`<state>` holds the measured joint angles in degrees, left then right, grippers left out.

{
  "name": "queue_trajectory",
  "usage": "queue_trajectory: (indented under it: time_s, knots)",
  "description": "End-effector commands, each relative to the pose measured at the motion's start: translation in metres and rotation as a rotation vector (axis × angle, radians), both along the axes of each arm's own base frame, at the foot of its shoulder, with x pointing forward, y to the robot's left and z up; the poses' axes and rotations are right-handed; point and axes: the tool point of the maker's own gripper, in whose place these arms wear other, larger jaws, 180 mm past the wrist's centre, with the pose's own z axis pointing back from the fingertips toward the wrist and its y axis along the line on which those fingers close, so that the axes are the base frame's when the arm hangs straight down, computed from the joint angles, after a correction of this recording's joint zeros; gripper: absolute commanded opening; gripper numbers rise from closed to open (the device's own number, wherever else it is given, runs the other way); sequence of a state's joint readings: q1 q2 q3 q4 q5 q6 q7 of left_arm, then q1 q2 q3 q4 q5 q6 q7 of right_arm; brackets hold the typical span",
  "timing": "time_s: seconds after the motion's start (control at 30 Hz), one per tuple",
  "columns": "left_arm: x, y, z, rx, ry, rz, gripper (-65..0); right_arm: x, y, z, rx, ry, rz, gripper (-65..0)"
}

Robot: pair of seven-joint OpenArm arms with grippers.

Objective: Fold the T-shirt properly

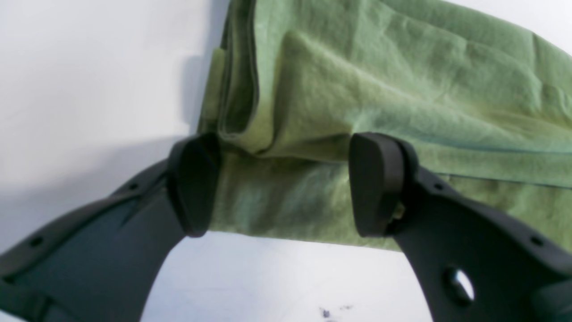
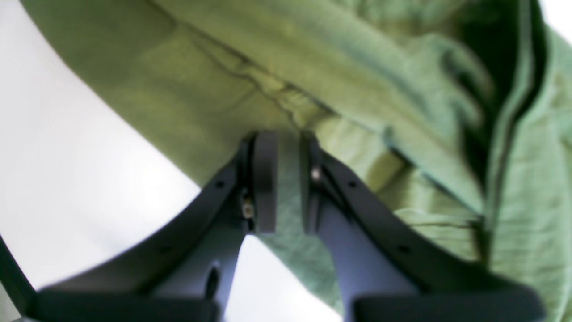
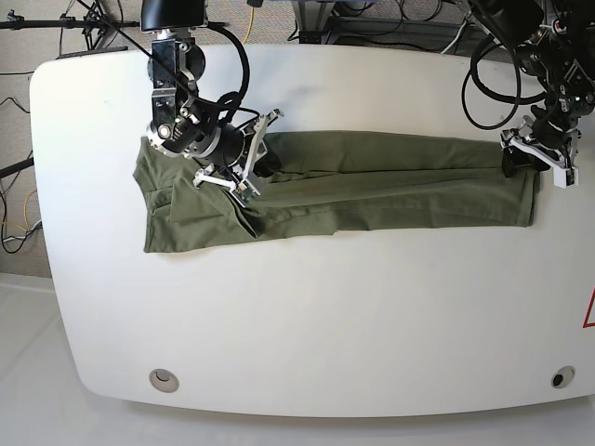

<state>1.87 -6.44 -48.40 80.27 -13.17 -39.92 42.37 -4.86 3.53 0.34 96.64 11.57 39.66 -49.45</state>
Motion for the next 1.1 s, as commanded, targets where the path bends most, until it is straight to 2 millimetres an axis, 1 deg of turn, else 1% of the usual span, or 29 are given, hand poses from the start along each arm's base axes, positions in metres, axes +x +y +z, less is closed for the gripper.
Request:
queue_trajectory:
  time_s: [0.0, 0.2, 0.27, 0.47, 0.6, 0.67, 0.93, 1.0, 1.07]
  knots:
    - [0.009, 0.01, 0.017, 0.023, -0.051, 0.006, -22.6, 0.016, 0.003, 0.019, 0.048, -0.067, -0.004, -56.3]
    - [0.012, 0.012, 0.013, 0.005, -0.044, 0.011, -22.6, 0.02, -0.003, 0.013, 0.017, -0.062, -0.008, -56.2]
    - [0.015, 0.012, 0.002, -0.026, -0.019, 0.018, -22.6, 0.031, -0.012, 0.005, -0.047, -0.059, -0.01, -57.5]
    - [0.019, 0.016, -0.005, -0.053, -0.008, 0.027, -22.8, 0.041, -0.025, -0.002, -0.103, -0.053, -0.031, -59.0]
    - [0.019, 0.018, -0.004, -0.05, -0.013, 0.028, -22.9, 0.04, -0.026, -0.005, -0.114, -0.047, -0.031, -60.0]
    - [0.021, 0.024, 0.001, -0.031, -0.024, 0.028, -22.8, 0.032, -0.024, -0.012, -0.111, -0.026, -0.02, -59.7]
    - [0.022, 0.026, 0.005, -0.018, -0.029, 0.023, -22.9, 0.029, -0.022, -0.013, -0.105, -0.021, -0.015, -60.4]
    - [0.028, 0.024, 0.011, -0.02, -0.054, 0.023, -22.6, 0.026, -0.02, -0.014, -0.084, -0.016, -0.018, -59.6]
    - [0.03, 0.024, 0.012, -0.019, -0.057, 0.021, -22.6, 0.024, -0.018, -0.014, -0.072, -0.014, -0.017, -59.5]
